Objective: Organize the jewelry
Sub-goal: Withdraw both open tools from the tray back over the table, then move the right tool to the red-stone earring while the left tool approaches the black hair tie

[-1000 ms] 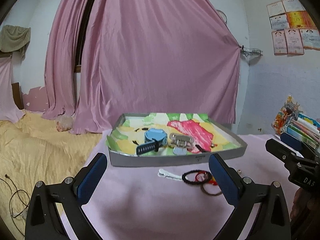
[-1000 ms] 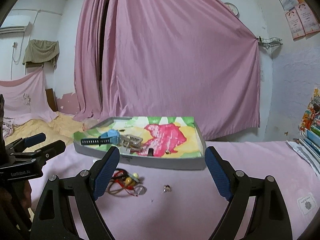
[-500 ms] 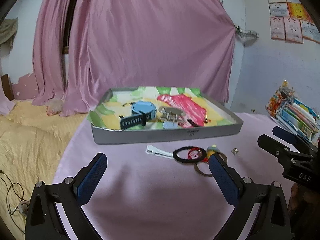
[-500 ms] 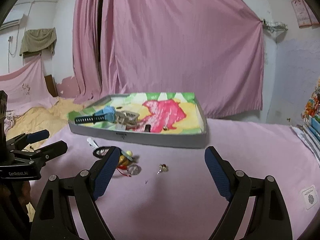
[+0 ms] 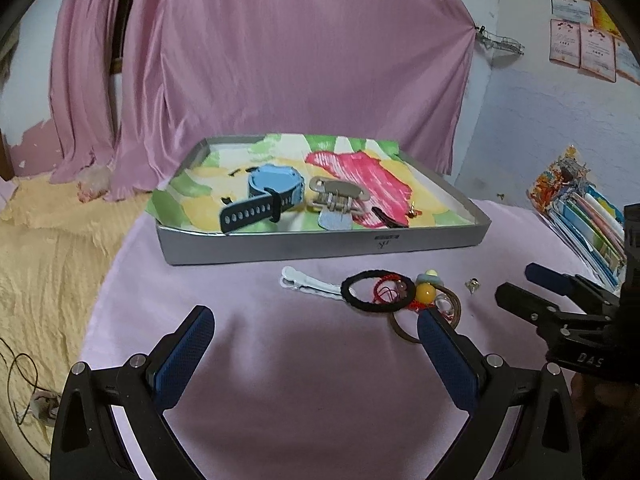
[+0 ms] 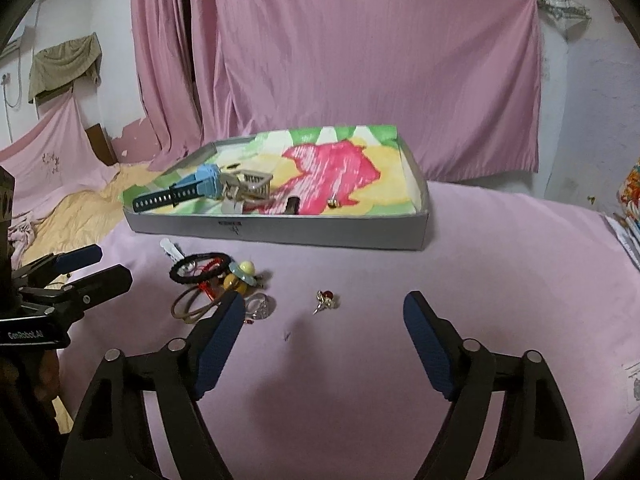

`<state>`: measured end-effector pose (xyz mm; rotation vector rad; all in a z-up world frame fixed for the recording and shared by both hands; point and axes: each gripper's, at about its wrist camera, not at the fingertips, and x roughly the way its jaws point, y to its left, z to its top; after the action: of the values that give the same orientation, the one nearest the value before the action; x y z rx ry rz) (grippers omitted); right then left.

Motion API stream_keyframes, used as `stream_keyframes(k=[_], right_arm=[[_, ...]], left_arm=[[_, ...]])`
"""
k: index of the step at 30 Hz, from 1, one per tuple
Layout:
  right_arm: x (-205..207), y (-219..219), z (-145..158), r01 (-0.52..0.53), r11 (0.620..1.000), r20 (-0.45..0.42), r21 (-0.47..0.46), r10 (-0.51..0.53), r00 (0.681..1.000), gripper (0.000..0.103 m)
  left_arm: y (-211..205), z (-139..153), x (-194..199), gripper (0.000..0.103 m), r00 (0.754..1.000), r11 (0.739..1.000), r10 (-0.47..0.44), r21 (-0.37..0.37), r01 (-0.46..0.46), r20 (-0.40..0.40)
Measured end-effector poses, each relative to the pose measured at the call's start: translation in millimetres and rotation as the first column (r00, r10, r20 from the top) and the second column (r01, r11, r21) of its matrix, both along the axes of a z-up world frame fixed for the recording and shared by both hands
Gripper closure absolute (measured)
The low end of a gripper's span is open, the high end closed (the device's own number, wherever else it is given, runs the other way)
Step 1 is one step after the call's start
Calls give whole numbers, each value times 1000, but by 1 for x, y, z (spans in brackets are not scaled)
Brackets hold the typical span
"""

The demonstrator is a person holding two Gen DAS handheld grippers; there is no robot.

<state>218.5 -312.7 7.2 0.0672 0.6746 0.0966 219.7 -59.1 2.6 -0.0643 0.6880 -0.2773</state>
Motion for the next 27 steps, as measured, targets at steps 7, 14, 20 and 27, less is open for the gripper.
stream_keyframes(k=[7,14,20,27], right_arm=[[13,0,-7,-12,1000,-64,17,14,998,47],[27,2,-8,-26,1000,-97,0,26,995,62],[33,4,-11,-41,999,-127,10,42,991,69],[37,6,-15,-42,999,-154,6,42,987,70]], left_arm=[[-1,-5,18,18,995,997,-43,-69,37,-94],[-4,-13,35,40,978,981,-102,-181,68,-183],[-9,-16,44,49,969,974,-117,-214,69,-219],[-17,-18,50,57,963,982,-105,-182,60,-247]])
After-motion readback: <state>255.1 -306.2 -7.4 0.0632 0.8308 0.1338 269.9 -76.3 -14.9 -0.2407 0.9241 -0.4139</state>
